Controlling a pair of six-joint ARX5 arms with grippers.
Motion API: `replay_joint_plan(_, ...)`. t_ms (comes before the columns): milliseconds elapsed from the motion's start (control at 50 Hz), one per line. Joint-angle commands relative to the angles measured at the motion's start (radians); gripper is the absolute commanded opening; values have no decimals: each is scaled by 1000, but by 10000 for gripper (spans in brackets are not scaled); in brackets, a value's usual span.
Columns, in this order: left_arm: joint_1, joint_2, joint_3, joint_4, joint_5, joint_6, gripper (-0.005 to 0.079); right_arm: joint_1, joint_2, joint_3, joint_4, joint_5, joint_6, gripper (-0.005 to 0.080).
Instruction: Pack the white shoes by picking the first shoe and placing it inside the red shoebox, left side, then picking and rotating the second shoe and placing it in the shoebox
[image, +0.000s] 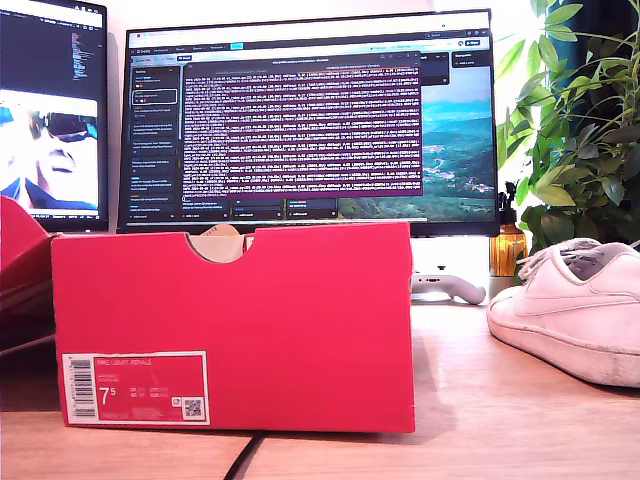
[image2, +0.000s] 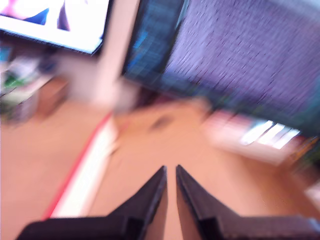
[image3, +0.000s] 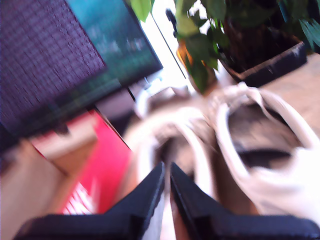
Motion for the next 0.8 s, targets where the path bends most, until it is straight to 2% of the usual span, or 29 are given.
replay_joint_plan(0, 1, -8, -1, 36, 36, -19, 39, -2, -6, 5, 49, -20, 32, -1)
replay_joint_plan(120, -3, -8, 66, 47, 181, -10, 39, -2, -6, 5, 123, -106, 47, -13)
replay_joint_plan(200, -9, -8, 119, 38, 226, 11, -27, -2, -6, 16, 133, -146, 48, -13)
replay_joint_plan(320, -11, 3, 214, -44, 273, 115, -20, -2, -2, 51, 121, -155, 33, -13)
replay_joint_plan(340, -11, 6, 229, -67, 280, 165, -20, -2, 1, 58, 116, -154, 28, -13)
replay_joint_plan(380, -11, 18, 266, -123, 285, 189, -20, -2, 9, 72, 105, -154, 11, -13)
replay_joint_plan(480, -11, 76, 359, -310, 312, 403, -20, -2, 45, 98, 81, -152, -59, -13)
replay_joint_plan(500, -11, 89, 376, -341, 312, 403, -20, -2, 55, 101, 77, -150, -79, -13)
replay_joint_plan(520, -12, 105, 395, -386, 317, 476, -20, -2, 65, 105, 74, -139, -94, -13)
replay_joint_plan(560, -13, 139, 432, -459, 320, 516, -20, -2, 90, 109, 71, -128, -114, -13)
replay_joint_plan(600, -17, 170, 467, -531, 321, 624, -20, -2, 115, 114, 68, -109, -135, -13)
replay_joint_plan(620, -20, 187, 483, -560, 321, 624, -20, -2, 130, 118, 67, -104, -138, -13)
replay_joint_plan(640, -23, 201, 497, -592, 320, 695, -20, -2, 143, 122, 62, -93, -141, -13)
replay_joint_plan(780, -54, 319, 580, -753, 249, 902, -20, -2, 282, 168, 38, -66, -144, -13)
